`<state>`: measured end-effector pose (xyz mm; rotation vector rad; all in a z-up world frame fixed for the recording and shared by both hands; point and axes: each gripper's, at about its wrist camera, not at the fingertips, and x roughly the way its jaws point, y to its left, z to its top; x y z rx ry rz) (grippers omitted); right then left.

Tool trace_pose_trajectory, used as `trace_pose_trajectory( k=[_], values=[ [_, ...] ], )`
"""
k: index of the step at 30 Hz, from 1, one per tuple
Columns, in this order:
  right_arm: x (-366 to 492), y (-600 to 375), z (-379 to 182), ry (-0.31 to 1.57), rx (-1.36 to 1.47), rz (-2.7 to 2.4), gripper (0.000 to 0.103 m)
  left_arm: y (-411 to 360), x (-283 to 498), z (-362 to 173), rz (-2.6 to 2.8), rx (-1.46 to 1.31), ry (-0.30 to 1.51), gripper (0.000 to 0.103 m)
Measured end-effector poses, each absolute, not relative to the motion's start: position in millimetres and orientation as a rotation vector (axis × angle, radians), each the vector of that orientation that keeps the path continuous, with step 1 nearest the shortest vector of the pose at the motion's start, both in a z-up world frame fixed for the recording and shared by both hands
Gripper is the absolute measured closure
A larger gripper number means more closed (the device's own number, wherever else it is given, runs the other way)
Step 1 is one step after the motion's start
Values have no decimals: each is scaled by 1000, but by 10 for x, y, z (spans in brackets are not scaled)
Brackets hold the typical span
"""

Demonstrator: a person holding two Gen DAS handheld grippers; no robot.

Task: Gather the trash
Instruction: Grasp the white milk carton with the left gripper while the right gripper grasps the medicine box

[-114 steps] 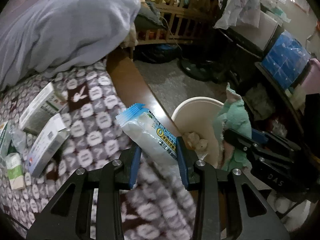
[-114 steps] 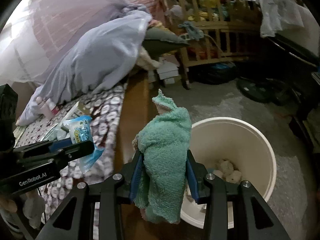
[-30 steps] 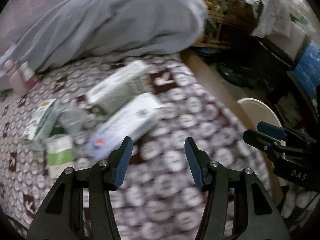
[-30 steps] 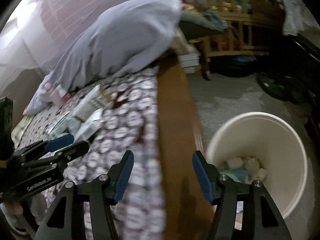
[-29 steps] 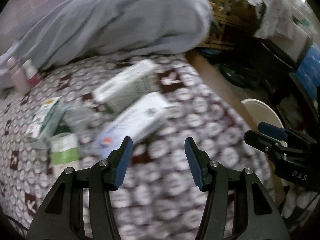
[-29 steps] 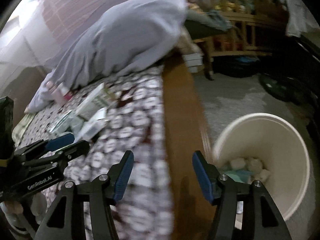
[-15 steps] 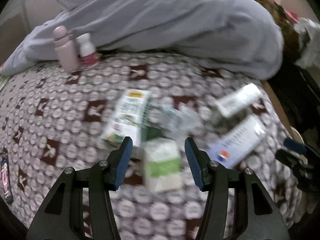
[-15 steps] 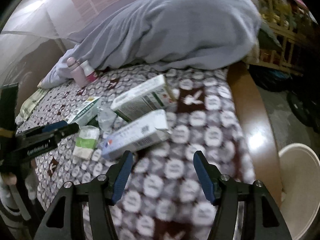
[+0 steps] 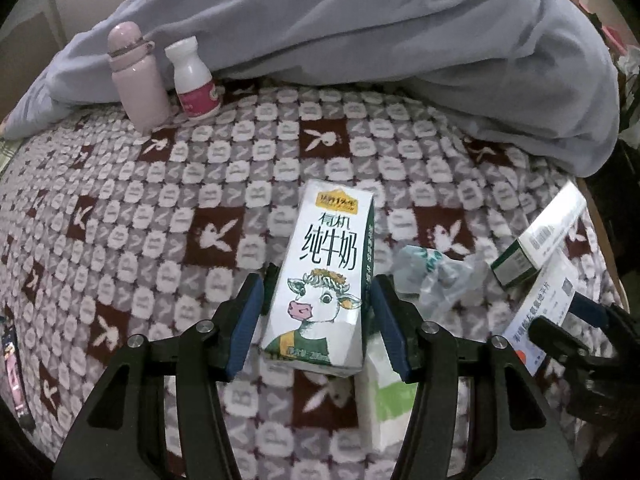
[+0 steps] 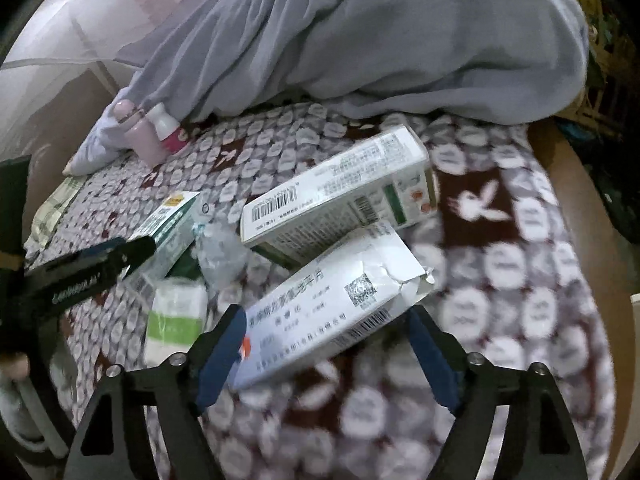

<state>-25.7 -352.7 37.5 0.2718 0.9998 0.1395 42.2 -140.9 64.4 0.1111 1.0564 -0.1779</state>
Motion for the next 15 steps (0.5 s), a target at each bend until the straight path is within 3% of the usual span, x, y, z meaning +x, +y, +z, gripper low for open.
trace_pose_trajectory(
  k=[9,10,11,13,15],
  values=[
    [19,-3223,200,1035,157,102,17,-1358,653,536,-214,90,1075,49],
    [4,-3220,204,1032,144,114,21,-1336,667,529,-221,77,1076,49],
    [-35,-3225,224,1018,134,136,36,-1287,689,523,-237,49,1084,49],
    [-93,-3237,239,1015,113,156,55,-1218,710,526,-259,11,1093,50],
    [-157,-3305,264,1024,113,186,62,-1156,696,547,-270,-7,1097,50]
  ],
)
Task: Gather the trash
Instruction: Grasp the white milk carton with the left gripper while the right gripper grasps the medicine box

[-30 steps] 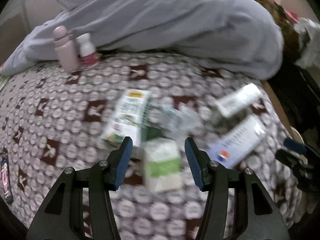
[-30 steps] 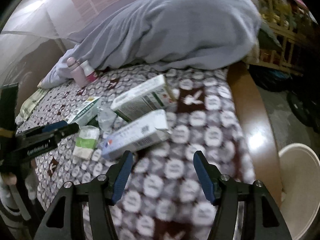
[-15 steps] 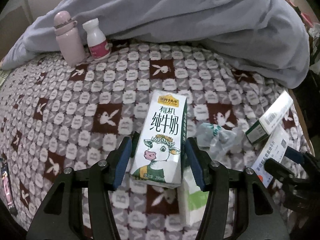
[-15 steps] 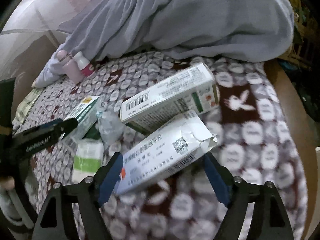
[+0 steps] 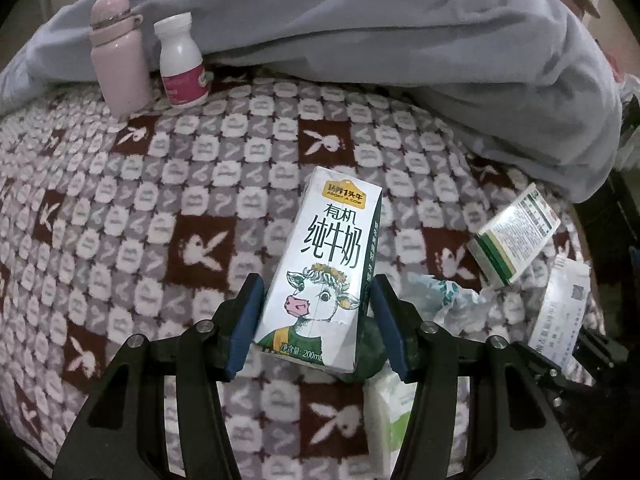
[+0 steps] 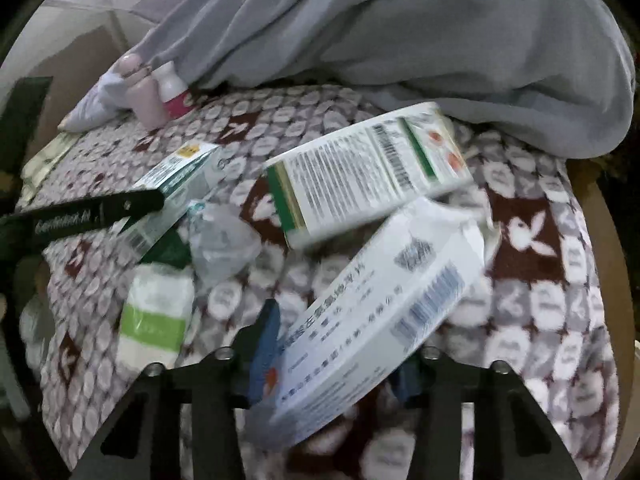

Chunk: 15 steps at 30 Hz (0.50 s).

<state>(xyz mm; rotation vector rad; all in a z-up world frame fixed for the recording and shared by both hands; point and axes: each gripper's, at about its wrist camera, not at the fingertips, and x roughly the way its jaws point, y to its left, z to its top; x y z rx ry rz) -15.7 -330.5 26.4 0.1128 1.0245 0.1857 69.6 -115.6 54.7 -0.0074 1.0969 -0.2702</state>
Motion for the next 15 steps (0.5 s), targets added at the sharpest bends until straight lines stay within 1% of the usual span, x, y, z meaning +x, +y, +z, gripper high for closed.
trace_pose_trajectory(
  k=[2,6,10,12,13,14,15],
  values=[
    [-227,-3392,295,1042,136,221,70,-1104,650,581,-275,-21,1097,50],
    [-422,-3534,390,1052,144,269,70,-992,431,673,-274,-9,1087,50],
    [-592,-3709,376,1103,166,315,70,-864,116,725,-265,12,1084,50],
    [-665,-3802,407,1088,173,309,64,-793,-66,724,-244,21,1085,50],
    [-699,-3840,437,1077,165,283,56,-761,-144,720,-236,23,1086,50],
    [-747,-3879,476,1067,130,222,46,-736,-216,717,-232,23,1088,50],
    [-759,-3894,497,1057,114,191,40,-715,-291,710,-226,20,1093,50]
  ],
)
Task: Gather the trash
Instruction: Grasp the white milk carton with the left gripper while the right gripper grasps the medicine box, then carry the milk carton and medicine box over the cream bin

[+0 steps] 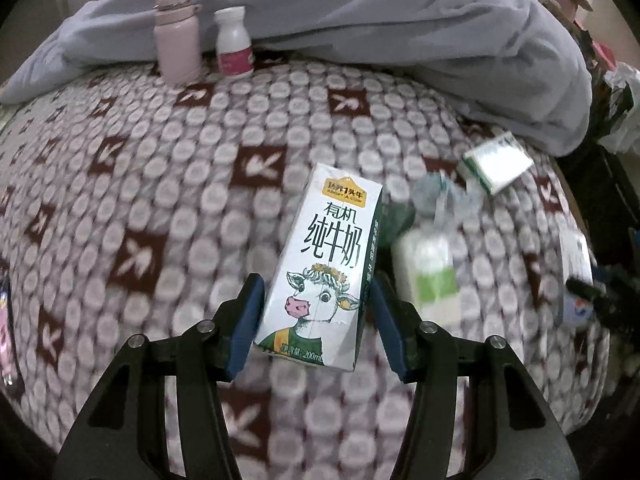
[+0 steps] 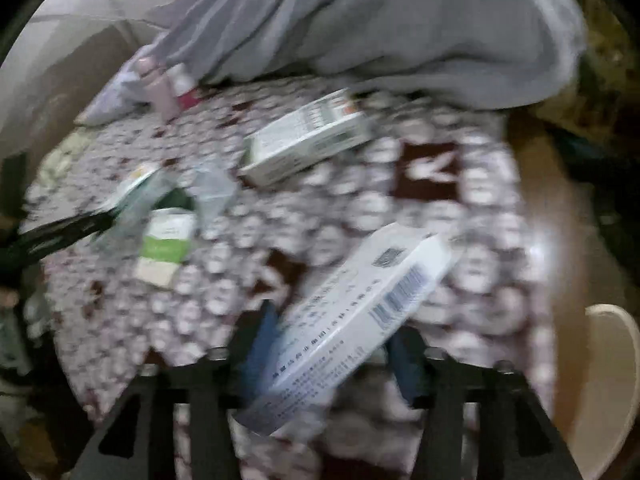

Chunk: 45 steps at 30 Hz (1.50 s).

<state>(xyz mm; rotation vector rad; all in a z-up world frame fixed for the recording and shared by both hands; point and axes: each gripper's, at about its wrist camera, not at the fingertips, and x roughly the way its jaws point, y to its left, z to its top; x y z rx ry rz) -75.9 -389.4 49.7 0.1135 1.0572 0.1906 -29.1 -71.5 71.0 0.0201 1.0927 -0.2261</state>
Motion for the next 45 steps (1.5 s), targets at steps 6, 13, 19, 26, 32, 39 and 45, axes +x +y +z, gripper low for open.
trace_pose_trajectory(
  k=[6,13,19,26,32,39,45],
  values=[
    [-817,-3940,583,1050,146,101,34,-638,-628,547,-184,-1,1149,50],
    [-763,-3782,440,1102,90,50,33,-666,-589,415,-176,-13,1190,46],
    [-758,-3897,381,1043,179,62,45,-719,-440,285,-182,6,1197,46],
    [-1023,-4039,588,956,211,131,52,-770,-559,518,-214,-19,1125,47],
    [-1176,-4071,737,911,219,151,52,-1038,-693,848,-263,-7,1065,47],
    [-1366,-4154,840,884,192,144,52,-1555,-819,1041,-342,36,1019,47],
    [-1486,-4383,885,864,208,99,52,-2034,-878,1096,-407,76,1002,47]
  ],
)
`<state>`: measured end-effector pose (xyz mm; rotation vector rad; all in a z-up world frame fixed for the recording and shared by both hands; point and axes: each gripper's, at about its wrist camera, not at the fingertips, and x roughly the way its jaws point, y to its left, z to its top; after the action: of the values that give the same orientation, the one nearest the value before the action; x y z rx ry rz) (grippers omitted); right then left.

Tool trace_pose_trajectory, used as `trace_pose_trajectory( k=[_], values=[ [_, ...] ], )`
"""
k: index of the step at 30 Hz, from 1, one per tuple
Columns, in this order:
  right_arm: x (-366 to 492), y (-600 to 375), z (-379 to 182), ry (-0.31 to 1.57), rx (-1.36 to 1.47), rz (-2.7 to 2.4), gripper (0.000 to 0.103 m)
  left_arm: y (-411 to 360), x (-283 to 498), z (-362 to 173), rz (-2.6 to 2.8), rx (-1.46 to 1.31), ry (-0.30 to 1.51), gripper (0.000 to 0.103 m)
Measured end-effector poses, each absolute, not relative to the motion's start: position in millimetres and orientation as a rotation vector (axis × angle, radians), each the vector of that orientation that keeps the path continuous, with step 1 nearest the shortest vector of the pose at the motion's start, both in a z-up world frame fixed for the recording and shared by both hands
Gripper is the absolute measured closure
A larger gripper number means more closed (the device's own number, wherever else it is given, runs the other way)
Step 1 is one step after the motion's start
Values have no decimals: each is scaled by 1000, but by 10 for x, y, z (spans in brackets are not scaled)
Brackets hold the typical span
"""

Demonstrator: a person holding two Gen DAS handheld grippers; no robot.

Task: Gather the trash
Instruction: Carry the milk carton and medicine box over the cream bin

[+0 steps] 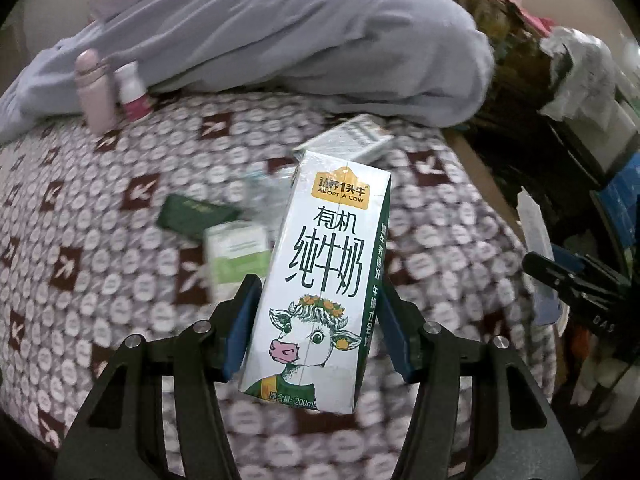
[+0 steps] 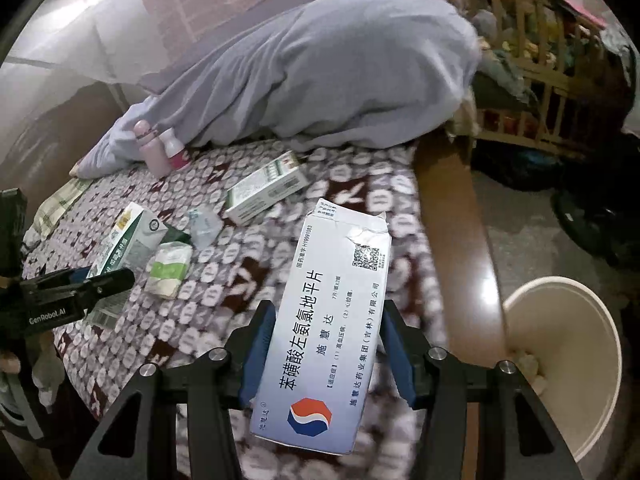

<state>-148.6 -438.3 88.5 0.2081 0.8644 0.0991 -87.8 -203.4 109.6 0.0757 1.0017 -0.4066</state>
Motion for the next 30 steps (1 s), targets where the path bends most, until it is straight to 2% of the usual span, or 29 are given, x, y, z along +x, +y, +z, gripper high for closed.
trace_pose_trajectory(
  k=[30],
  values=[
    [-2219,-5815,733,841,353,-186,52,-4040,-1245,1065,-695,209,1000,47]
  ],
)
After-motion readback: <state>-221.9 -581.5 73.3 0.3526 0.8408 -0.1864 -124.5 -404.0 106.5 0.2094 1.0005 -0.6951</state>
